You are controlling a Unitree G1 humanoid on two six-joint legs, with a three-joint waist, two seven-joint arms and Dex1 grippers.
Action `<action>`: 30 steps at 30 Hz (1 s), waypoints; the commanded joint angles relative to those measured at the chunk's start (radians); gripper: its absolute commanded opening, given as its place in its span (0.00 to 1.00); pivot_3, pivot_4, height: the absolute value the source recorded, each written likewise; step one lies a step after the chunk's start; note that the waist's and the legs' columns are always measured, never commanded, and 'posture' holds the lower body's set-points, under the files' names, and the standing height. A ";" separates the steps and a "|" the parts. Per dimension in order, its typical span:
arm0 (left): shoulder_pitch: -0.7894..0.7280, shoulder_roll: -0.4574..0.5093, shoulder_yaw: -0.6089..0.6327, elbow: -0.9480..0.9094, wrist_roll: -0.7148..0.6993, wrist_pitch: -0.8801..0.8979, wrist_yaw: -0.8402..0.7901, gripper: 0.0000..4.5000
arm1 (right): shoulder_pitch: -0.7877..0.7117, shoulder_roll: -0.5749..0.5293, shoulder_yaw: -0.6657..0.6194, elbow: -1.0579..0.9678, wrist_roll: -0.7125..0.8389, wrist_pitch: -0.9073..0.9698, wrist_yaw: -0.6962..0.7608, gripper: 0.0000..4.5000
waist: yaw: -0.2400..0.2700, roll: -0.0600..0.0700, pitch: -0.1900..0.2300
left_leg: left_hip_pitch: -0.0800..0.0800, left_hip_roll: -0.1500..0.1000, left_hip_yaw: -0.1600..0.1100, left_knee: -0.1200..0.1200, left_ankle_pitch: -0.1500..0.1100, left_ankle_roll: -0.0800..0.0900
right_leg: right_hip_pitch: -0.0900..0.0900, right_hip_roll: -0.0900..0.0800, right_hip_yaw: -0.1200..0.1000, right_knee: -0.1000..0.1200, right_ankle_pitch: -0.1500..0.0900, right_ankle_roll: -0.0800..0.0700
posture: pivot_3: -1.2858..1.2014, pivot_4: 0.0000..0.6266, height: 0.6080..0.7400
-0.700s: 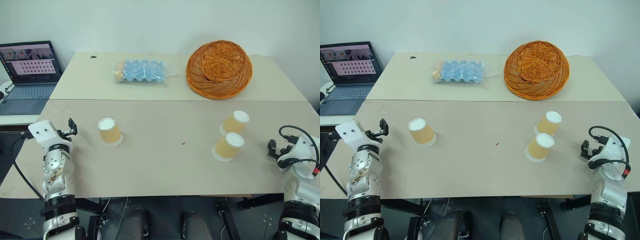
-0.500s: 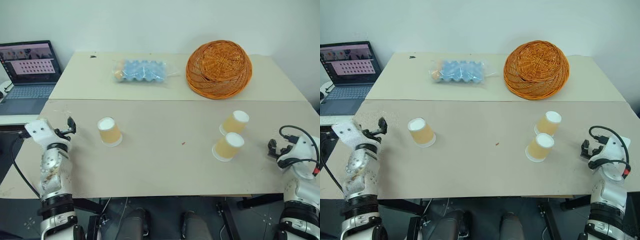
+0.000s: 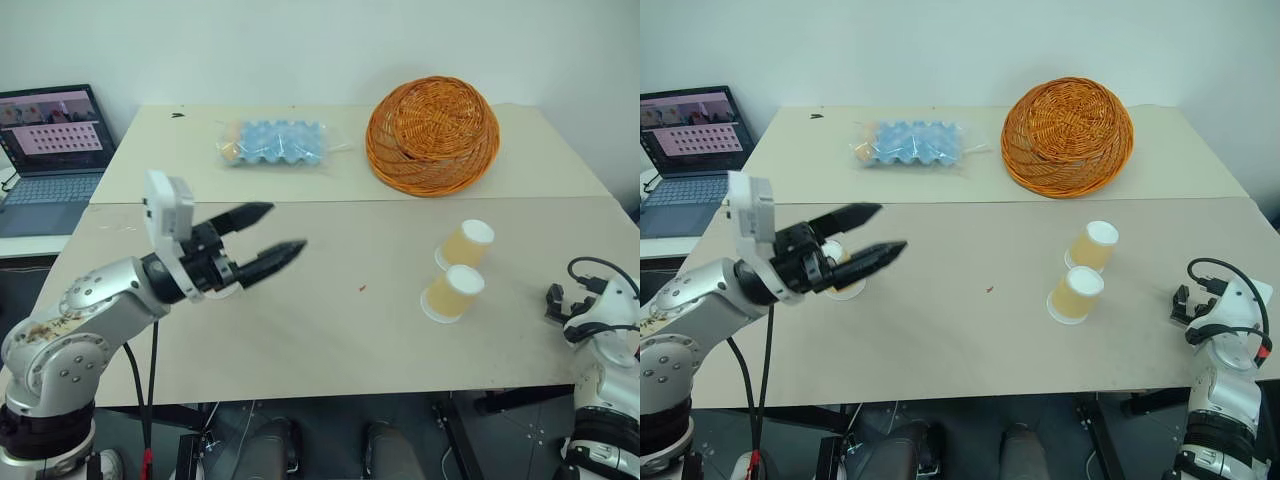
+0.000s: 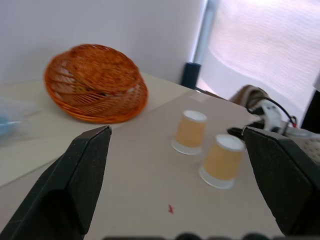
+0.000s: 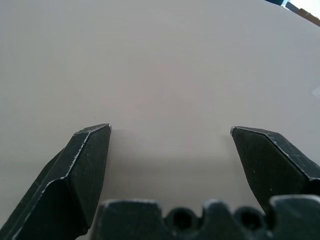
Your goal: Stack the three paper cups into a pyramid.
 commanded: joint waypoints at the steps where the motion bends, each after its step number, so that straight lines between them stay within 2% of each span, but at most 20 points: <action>1: 0.019 0.034 -0.075 -0.020 0.053 -0.005 -0.110 0.99 | 0.050 -0.066 -0.015 -0.099 0.017 -0.007 0.086 1.00 | 0.002 0.003 0.000 | 0.001 0.000 0.001 0.000 -0.003 0.006 | 0.001 0.000 0.001 0.000 0.000 0.000 | 0.52 0.24 0.90; 4: 0.023 0.040 -0.089 -0.007 0.067 -0.015 -0.155 0.99 | 0.111 -0.114 -0.047 -0.155 0.064 0.015 0.190 1.00 | 0.007 0.003 0.001 | 0.001 0.000 0.000 0.000 -0.004 0.008 | 0.000 0.000 0.001 0.000 0.000 0.000 | 0.52 0.24 0.90; 10: 0.032 0.041 -0.126 0.023 0.177 -0.073 -0.236 0.99 | 0.425 -0.256 -0.118 -0.397 0.321 0.167 0.680 1.00 | 0.019 0.004 0.001 | 0.001 0.000 0.000 0.000 -0.005 0.010 | 0.001 0.000 0.001 -0.001 -0.001 0.000 | 0.52 0.24 0.90; 14: 0.036 0.030 -0.149 0.028 0.247 -0.117 -0.262 0.99 | 0.586 -0.301 -0.133 -0.575 0.459 0.282 0.855 1.00 | 0.023 0.003 0.001 | 0.001 0.002 0.000 0.000 -0.006 0.011 | 0.002 -0.001 0.001 -0.002 -0.002 -0.001 | 0.52 0.24 0.90; 16: 0.036 0.018 -0.168 0.032 0.300 -0.150 -0.262 0.99 | 0.559 -0.302 -0.129 -0.605 0.492 0.304 0.852 1.00 | 0.021 0.003 0.001 | 0.001 0.002 0.000 0.000 -0.006 0.011 | 0.002 -0.001 0.001 -0.002 -0.002 -0.001 | 0.52 0.24 0.90; 17: 0.036 0.012 -0.176 0.034 0.325 -0.165 -0.261 0.99 | 0.537 -0.301 -0.124 -0.603 0.493 0.307 0.839 1.00 | 0.020 0.003 0.001 | 0.001 0.003 0.001 0.001 -0.007 0.010 | 0.001 -0.002 0.001 -0.003 -0.005 -0.007 | 0.52 0.24 0.90; 18: 0.036 0.005 -0.183 0.036 0.343 -0.178 -0.259 0.99 | 0.509 -0.301 -0.110 -0.590 0.482 0.312 0.818 1.00 | 0.021 0.003 0.001 | 0.002 0.003 0.001 0.001 -0.010 0.004 | 0.001 -0.002 0.002 -0.003 -0.004 -0.008 | 0.52 0.24 0.90; 21: 0.046 -0.010 -0.204 0.036 0.399 -0.221 -0.267 0.99 | 0.442 -0.287 -0.068 -0.570 0.455 0.307 0.784 1.00 | 0.027 0.002 0.001 | 0.002 0.002 0.000 0.002 -0.010 0.002 | -0.001 -0.002 0.002 -0.003 -0.004 -0.009 | 0.52 0.24 0.90; 30: 0.054 -0.035 -0.202 0.034 0.418 -0.220 -0.268 0.99 | 0.360 -0.273 0.044 -0.589 0.442 0.321 0.774 1.00 | 0.043 0.002 0.001 | 0.000 0.001 0.000 0.001 -0.006 0.011 | 0.000 -0.002 0.001 -0.002 -0.002 -0.004 | 0.52 0.24 0.90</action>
